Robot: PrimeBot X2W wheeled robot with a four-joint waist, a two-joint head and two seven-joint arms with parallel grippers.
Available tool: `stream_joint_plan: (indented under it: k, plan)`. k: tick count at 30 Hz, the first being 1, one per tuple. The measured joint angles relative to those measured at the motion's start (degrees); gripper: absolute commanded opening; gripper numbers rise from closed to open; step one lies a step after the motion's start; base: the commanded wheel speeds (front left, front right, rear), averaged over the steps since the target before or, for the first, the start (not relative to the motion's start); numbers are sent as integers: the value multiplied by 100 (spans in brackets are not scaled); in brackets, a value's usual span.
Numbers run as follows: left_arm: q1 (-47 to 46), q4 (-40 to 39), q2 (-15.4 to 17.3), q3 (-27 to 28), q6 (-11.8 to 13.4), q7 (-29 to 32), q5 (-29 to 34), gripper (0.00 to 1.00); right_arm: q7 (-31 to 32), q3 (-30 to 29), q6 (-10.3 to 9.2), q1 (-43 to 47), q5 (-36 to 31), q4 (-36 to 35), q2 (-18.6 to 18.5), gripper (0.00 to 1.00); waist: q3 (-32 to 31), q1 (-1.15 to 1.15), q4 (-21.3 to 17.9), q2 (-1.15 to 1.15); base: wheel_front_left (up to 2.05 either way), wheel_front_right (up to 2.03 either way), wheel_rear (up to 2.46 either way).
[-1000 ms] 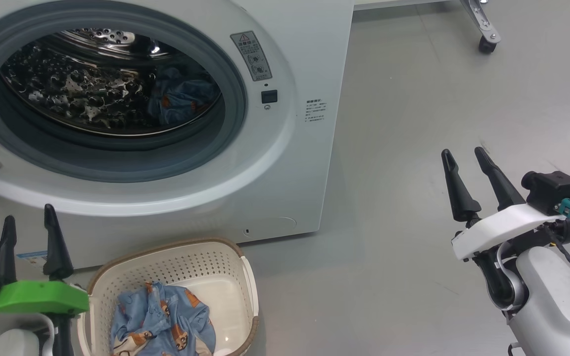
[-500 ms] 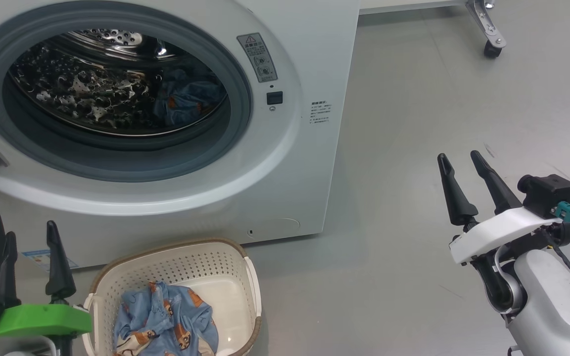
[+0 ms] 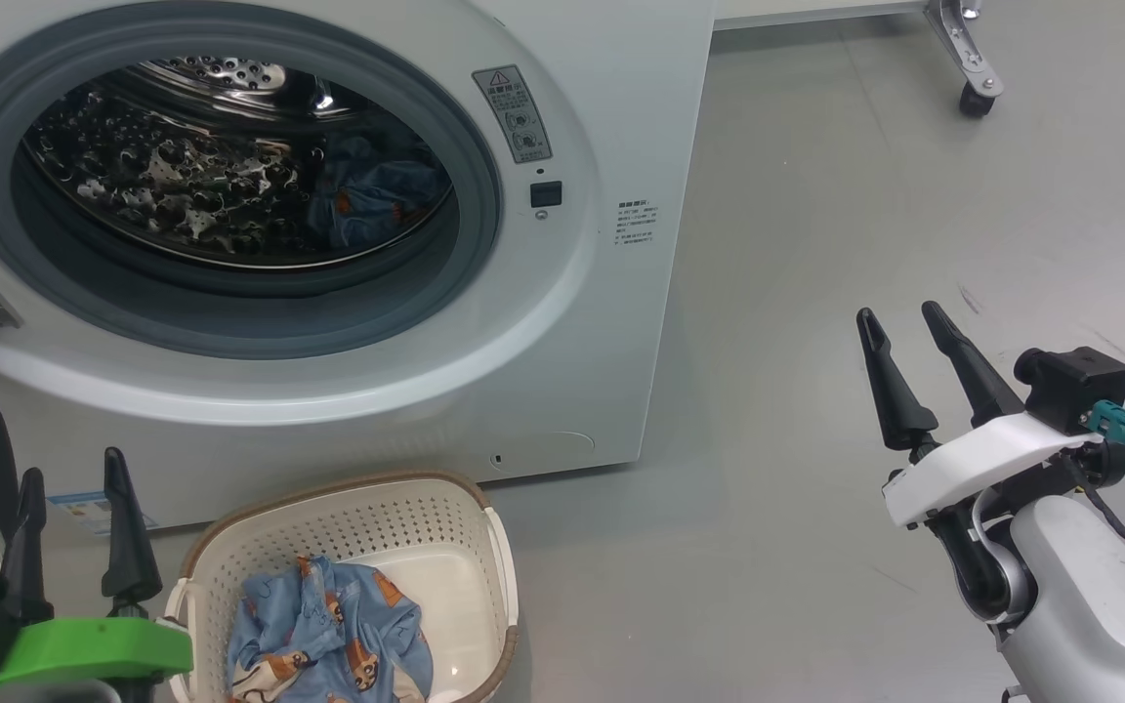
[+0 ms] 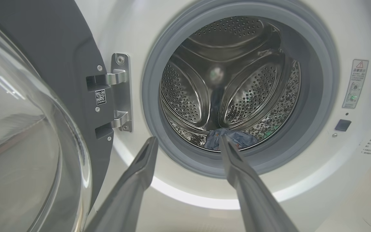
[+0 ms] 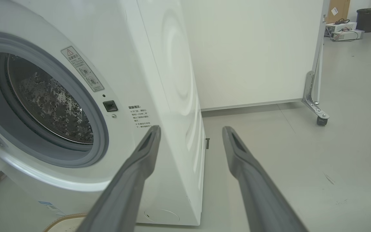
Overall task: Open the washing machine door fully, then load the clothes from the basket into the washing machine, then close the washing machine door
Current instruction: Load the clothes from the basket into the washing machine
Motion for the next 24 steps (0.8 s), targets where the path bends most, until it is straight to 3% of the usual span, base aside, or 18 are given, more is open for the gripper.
stream_joint_plan:
  k: [24]
  plan:
    - [233, -188, -53, 2, -2, 0, 25, 100, 0, 75, -1, 1, 60, -4, -40, 100, 33, 0, -28, 0, 0, 0, 0]
